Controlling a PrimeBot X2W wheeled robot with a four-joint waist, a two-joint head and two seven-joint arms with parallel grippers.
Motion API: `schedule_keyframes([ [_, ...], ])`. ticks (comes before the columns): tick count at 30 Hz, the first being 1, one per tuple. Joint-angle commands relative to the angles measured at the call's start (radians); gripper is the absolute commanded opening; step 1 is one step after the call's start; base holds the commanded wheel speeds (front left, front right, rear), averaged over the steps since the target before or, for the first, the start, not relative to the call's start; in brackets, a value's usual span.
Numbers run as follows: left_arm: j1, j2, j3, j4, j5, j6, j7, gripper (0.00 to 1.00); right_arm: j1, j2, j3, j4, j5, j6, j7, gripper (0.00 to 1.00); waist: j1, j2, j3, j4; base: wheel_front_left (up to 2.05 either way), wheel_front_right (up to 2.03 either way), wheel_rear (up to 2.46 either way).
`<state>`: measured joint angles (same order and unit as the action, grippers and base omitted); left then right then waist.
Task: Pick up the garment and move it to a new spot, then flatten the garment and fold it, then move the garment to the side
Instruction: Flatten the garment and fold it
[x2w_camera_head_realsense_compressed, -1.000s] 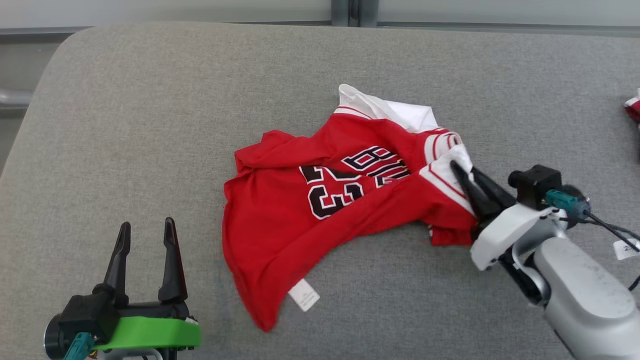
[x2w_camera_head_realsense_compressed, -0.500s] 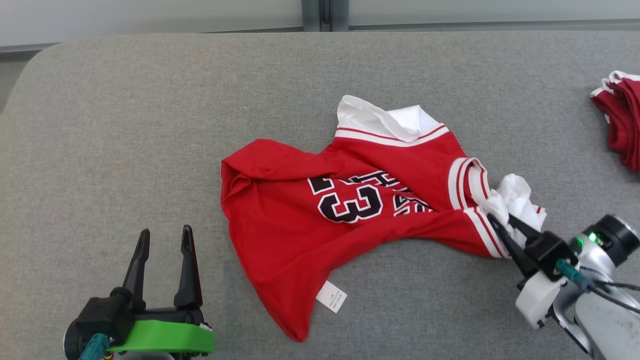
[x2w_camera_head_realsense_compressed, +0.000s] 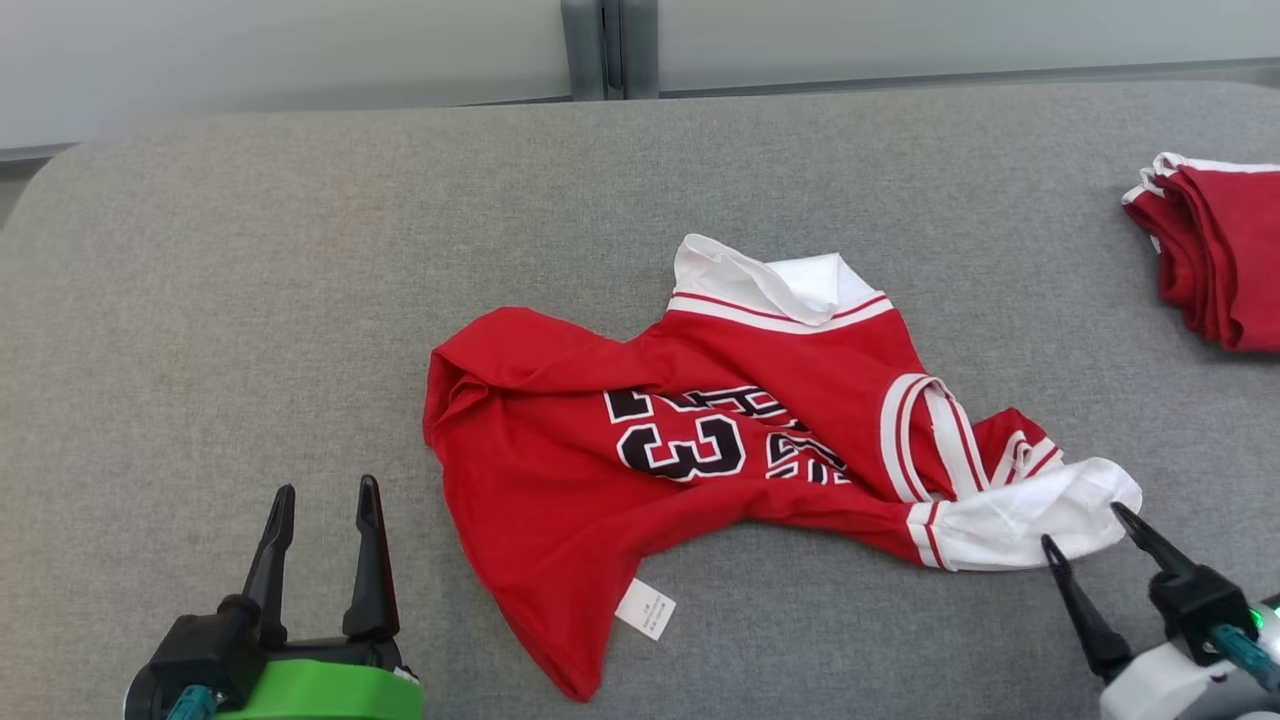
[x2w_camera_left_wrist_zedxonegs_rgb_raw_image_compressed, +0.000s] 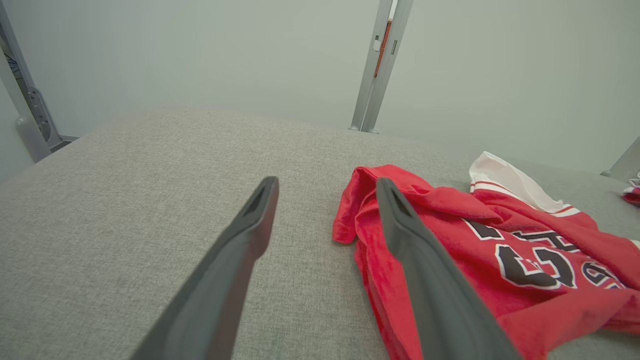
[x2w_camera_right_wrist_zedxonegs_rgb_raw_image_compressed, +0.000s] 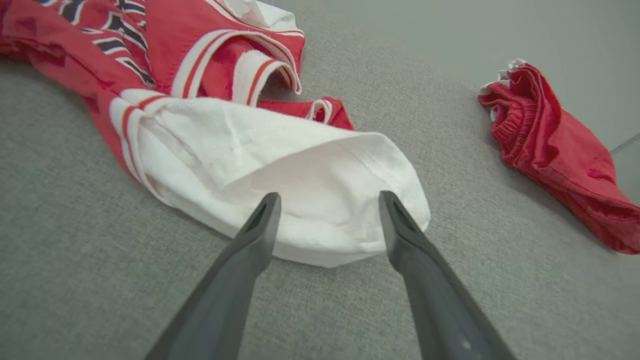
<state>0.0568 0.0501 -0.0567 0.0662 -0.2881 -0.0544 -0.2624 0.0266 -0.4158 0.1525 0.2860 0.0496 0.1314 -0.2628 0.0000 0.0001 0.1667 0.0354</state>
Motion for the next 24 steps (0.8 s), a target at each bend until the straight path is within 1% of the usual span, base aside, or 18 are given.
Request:
schedule_keyframes([
  [1, 0.015, 0.001, 0.001, -0.001, 0.010, -0.007, -0.003, 1.00, 0.048, 0.009, -0.035, -0.024, 0.020, -0.002, -0.002, 1.00, 0.0000, -0.0001, -0.022, 0.002, 0.00, 0.00, 0.00],
  [4, 0.021, 0.001, -0.003, -0.002, 0.004, -0.006, -0.003, 1.00, 0.124, 0.016, -0.090, -0.081, 0.069, -0.002, -0.002, 1.00, 0.0000, -0.0001, -0.039, 0.011, 0.00, 0.00, 0.00],
  [6, 0.027, 0.001, -0.005, -0.006, 0.000, 0.000, -0.003, 1.00, 0.158, 0.008, -0.128, -0.119, 0.102, -0.002, -0.002, 1.00, 0.0000, -0.0001, -0.045, 0.013, 0.00, 0.00, 0.00],
  [8, 0.037, 0.001, -0.009, -0.010, -0.004, 0.005, -0.003, 1.00, 0.182, 0.021, -0.164, -0.162, 0.137, -0.002, 0.012, 1.00, 0.0000, -0.0001, -0.050, 0.012, 0.00, 0.00, 0.00],
  [11, 0.043, 0.001, -0.018, -0.010, -0.004, 0.005, -0.003, 1.00, 0.167, 0.004, -0.218, -0.194, 0.181, -0.002, 0.044, 1.00, 0.0000, -0.0001, -0.051, 0.008, 0.00, 0.00, 0.00],
  [12, 0.042, 0.001, -0.021, -0.011, -0.002, 0.004, -0.003, 1.00, 0.148, 0.009, -0.235, -0.199, 0.196, -0.002, 0.057, 1.00, 0.0000, -0.0001, -0.049, 0.006, 0.00, 0.00, 0.00],
  [14, 0.037, 0.001, -0.031, -0.009, 0.002, 0.000, -0.003, 1.00, 0.106, 0.015, -0.268, -0.195, 0.218, -0.002, 0.095, 1.00, 0.0000, -0.0001, -0.046, 0.004, 0.00, 0.00, 0.00],
  [15, 0.030, 0.001, -0.034, -0.008, 0.002, -0.002, -0.003, 1.00, 0.088, 0.008, -0.274, -0.182, 0.210, -0.002, 0.124, 1.00, 0.0000, -0.0001, -0.044, 0.003, 0.00, 0.00, 0.00],
  [17, 0.020, 0.001, -0.043, -0.004, 0.004, -0.005, -0.003, 1.00, 0.050, 0.019, -0.263, -0.152, 0.219, -0.002, 0.186, 1.00, 0.0000, -0.0001, -0.041, 0.004, 0.00, 0.00, 0.00],
  [20, 0.012, 0.001, -0.057, -0.001, 0.001, -0.002, -0.003, 1.00, 0.001, 0.021, -0.195, -0.092, 0.215, -0.002, 0.268, 1.00, 0.0000, -0.0001, -0.036, 0.010, 0.00, 0.00, 0.00],
  [24, 0.012, 0.002, -0.068, 0.007, -0.007, 0.002, -0.003, 1.00, -0.020, 0.029, -0.123, -0.022, 0.245, -0.002, 0.308, 1.00, 0.0000, -0.0001, -0.037, 0.024, 0.00, 0.00, 0.00],
])
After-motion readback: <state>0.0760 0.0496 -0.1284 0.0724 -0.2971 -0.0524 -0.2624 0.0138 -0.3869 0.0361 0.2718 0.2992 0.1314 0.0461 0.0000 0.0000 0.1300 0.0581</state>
